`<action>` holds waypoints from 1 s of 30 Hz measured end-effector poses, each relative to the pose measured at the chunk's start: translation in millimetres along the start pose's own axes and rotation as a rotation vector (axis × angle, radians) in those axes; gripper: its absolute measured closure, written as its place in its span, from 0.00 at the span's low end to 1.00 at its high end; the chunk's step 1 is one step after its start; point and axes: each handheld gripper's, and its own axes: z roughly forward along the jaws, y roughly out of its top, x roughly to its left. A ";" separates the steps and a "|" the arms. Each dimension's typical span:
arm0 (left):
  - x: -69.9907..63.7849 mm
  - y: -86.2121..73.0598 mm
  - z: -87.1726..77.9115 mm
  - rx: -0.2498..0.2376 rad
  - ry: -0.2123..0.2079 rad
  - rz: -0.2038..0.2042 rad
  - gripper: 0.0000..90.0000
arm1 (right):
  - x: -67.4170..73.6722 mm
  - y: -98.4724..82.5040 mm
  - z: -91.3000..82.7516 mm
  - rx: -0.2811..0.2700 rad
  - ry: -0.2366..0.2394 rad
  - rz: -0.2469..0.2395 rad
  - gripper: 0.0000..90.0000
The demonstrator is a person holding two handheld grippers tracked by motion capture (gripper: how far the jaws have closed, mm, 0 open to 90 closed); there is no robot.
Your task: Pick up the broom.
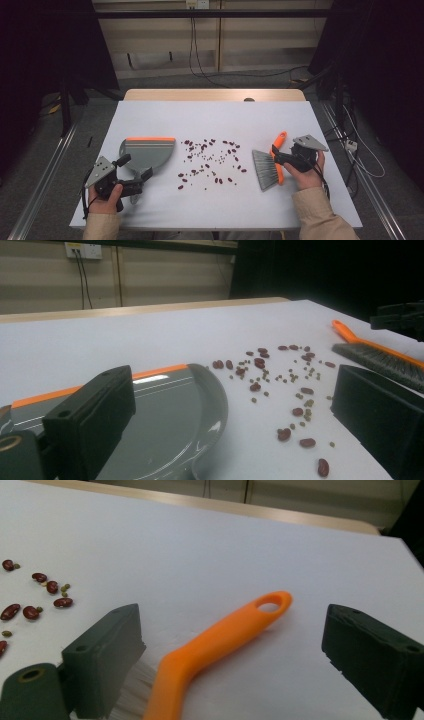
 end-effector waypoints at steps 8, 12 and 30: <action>0.0 0.5 0.9 -0.001 -0.009 0.005 0.04 | 6.3 5.4 21.0 0.126 0.004 0.020 0.27; 0.7 0.8 0.2 -0.005 -0.008 0.001 0.04 | 7.0 1.4 29.0 0.203 0.016 0.066 0.33; -1.0 0.1 3.2 0.006 -0.017 0.013 0.04 | 8.7 7.8 35.1 0.321 0.077 0.061 0.56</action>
